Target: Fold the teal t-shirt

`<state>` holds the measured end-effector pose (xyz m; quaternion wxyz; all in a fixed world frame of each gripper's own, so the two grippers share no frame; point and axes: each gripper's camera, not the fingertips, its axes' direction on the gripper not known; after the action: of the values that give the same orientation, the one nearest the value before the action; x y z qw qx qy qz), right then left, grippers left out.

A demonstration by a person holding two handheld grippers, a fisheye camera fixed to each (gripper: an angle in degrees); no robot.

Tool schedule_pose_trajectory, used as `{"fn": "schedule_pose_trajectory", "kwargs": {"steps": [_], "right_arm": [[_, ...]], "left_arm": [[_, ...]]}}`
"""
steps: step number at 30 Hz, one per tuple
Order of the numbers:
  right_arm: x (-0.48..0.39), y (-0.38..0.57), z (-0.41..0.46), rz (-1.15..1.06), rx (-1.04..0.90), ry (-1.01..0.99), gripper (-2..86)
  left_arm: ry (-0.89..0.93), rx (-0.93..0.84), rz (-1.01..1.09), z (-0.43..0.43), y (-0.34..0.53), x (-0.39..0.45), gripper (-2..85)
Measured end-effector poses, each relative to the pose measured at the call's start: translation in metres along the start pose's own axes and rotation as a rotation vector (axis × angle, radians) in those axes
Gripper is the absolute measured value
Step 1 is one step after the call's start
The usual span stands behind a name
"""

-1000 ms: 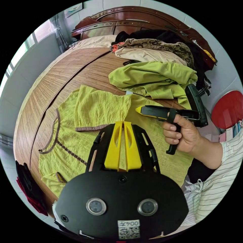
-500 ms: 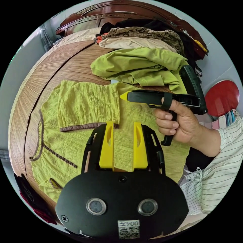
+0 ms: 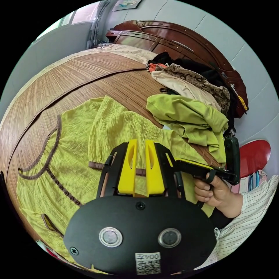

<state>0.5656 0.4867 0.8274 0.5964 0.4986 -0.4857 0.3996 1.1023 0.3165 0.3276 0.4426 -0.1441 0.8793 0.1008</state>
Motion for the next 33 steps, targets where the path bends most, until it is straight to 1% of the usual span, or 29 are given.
{"fn": "schedule_pose_trajectory", "kwargs": {"steps": [1, 2, 4, 6, 7, 9, 12, 14, 16, 18, 20, 21, 23, 26, 28, 31, 33], "right_arm": [[-0.002, 0.003, -0.007, -0.003, 0.061, 0.044, -0.1], [-0.002, 0.004, -0.009, -0.002, 0.078, 0.051, -0.1], [-0.001, 0.007, -0.003, 0.011, 0.048, -0.011, -0.3], [-0.003, 0.01, 0.007, 0.014, -0.001, -0.006, -0.4], [-0.005, 0.014, 0.009, 0.015, 0.002, 0.001, -0.5], [-0.007, 0.017, 0.008, 0.022, 0.011, 0.008, -0.5], [-0.01, 0.023, 0.001, 0.013, 0.035, -0.009, -0.5], [-0.013, 0.027, -0.006, -0.003, 0.06, -0.025, -0.6], [-0.022, 0.036, -0.011, -0.046, 0.086, -0.055, -0.7], [-0.028, 0.042, -0.009, -0.076, 0.07, -0.093, -0.7], [-0.035, 0.048, -0.004, -0.097, 0.045, -0.115, -0.7], [-0.039, 0.052, -0.003, -0.106, 0.038, -0.122, -0.8], [-0.045, 0.059, -0.003, -0.119, 0.041, -0.124, -0.7], [-0.052, 0.069, -0.007, -0.133, 0.058, -0.133, -0.7], [-0.058, 0.075, -0.004, -0.139, 0.044, -0.131, -0.8], [-0.067, 0.084, 0.002, -0.159, 0.009, -0.131, -0.8], [-0.074, 0.09, 0.003, -0.171, -0.001, -0.121, -0.8]], "left_arm": [[0.003, 0.016, 0.001, -0.006, -0.009, 0.003, 3.7], [-0.006, 0.035, -0.004, -0.011, -0.019, 0.005, 3.3], [-0.013, 0.046, -0.031, -0.014, -0.035, 0.006, 2.8], [-0.001, 0.012, -0.058, -0.008, -0.052, 0.006, 2.5], [0.015, -0.038, -0.072, 0.001, -0.062, 0.007, 2.4], [0.014, -0.008, -0.09, -0.007, -0.069, 0.013, 2.1], [-0.009, 0.119, -0.064, -0.064, -0.071, 0.038, 1.7], [-0.046, 0.213, -0.044, -0.12, -0.054, 0.055, 1.5], [-0.092, 0.26, -0.064, -0.161, -0.029, 0.058, 1.3], [-0.171, 0.268, -0.101, -0.199, 0.005, 0.054, 1.2], [-0.383, 0.268, -0.166, -0.25, 0.06, 0.043, 0.8], [-0.44, 0.27, -0.191, -0.263, 0.074, 0.038, 0.7], [-0.616, 0.257, -0.314, -0.312, 0.128, 0.011, 0.5], [-0.678, 0.232, -0.479, -0.363, 0.177, -0.027, 0.3], [-0.711, 0.186, -0.507, -0.379, 0.19, -0.039, 0.3], [-0.756, 0.029, -0.563, -0.393, 0.194, -0.057, 0.2], [-0.739, 0.032, -0.607, -0.416, 0.193, -0.062, 0.2]]}}
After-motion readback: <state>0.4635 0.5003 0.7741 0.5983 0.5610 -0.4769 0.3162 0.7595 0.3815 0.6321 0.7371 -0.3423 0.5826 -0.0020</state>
